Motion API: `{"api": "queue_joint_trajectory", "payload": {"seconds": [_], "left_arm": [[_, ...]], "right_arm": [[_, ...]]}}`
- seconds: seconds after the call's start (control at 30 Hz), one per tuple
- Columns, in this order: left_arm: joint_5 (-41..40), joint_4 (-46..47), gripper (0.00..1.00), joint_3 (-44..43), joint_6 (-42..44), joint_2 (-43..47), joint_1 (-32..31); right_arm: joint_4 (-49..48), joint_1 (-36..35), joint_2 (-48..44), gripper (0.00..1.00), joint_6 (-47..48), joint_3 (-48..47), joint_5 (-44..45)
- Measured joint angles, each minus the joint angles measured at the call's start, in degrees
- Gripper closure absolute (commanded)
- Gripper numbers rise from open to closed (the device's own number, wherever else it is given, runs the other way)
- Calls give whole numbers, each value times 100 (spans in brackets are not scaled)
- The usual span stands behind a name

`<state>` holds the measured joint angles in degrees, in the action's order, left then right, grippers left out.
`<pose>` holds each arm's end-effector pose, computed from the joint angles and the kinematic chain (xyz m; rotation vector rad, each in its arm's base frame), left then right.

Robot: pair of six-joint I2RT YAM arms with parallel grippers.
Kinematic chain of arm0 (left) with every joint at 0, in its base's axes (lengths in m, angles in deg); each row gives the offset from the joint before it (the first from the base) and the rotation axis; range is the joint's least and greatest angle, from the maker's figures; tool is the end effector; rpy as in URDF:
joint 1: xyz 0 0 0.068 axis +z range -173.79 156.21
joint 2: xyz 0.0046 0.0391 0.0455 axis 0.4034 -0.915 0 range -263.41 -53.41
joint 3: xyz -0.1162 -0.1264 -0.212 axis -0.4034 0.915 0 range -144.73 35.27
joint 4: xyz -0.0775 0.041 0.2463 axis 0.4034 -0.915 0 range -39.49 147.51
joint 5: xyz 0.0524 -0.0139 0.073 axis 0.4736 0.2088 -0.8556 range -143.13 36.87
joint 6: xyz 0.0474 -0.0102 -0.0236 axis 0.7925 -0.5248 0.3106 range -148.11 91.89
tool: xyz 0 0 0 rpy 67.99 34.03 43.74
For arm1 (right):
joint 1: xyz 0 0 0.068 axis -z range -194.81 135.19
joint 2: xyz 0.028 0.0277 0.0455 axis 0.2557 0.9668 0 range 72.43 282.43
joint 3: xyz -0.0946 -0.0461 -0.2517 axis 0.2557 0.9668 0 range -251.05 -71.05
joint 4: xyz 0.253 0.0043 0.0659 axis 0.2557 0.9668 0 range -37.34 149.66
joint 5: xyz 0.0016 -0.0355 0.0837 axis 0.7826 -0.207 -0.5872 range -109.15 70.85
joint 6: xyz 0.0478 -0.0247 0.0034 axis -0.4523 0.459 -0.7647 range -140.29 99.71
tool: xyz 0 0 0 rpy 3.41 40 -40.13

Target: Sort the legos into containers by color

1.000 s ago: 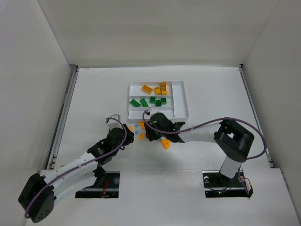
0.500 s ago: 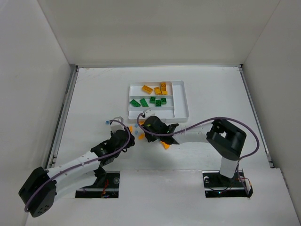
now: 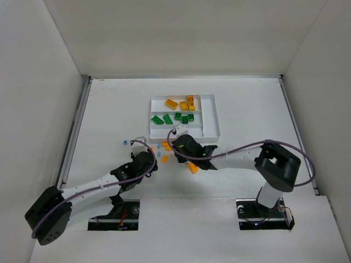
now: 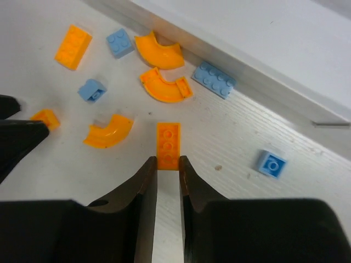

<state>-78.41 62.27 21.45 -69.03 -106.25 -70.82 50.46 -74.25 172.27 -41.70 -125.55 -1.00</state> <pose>0.1314 -0.1186 0.1565 -0.1382 2.1311 -0.4364 0.1918 0.3032 0.1679 -0.5986 2.2262 0.3666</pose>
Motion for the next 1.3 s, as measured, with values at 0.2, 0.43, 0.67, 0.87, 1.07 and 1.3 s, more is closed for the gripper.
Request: {"api": "queue_joint_trajectory", "payload": {"seconds": [0.2, 0.43, 0.67, 0.87, 1.07, 1.3], "left_arm": [[-50, 70, 62, -2, 24, -295, -74], [-146, 245, 62, -35, 63, -514, -170], [-201, 321, 64, -133, 76, -734, -251], [-214, 310, 67, -160, 107, -772, -302], [-232, 302, 69, -166, 131, -776, -358], [-393, 254, 70, -302, 173, -1012, -393]], "right_arm": [[-503, 485, -1300, 83, -125, 717, -63], [-894, 1679, -1919, 82, -490, 1294, 343], [-848, 2177, -1720, 71, -800, 1386, 699], [-876, 2225, -1735, 48, -909, 1453, 918], [-896, 2212, -1893, 47, -929, 1611, 984], [-1003, 2092, -1937, 48, -933, 1611, 986]]}}
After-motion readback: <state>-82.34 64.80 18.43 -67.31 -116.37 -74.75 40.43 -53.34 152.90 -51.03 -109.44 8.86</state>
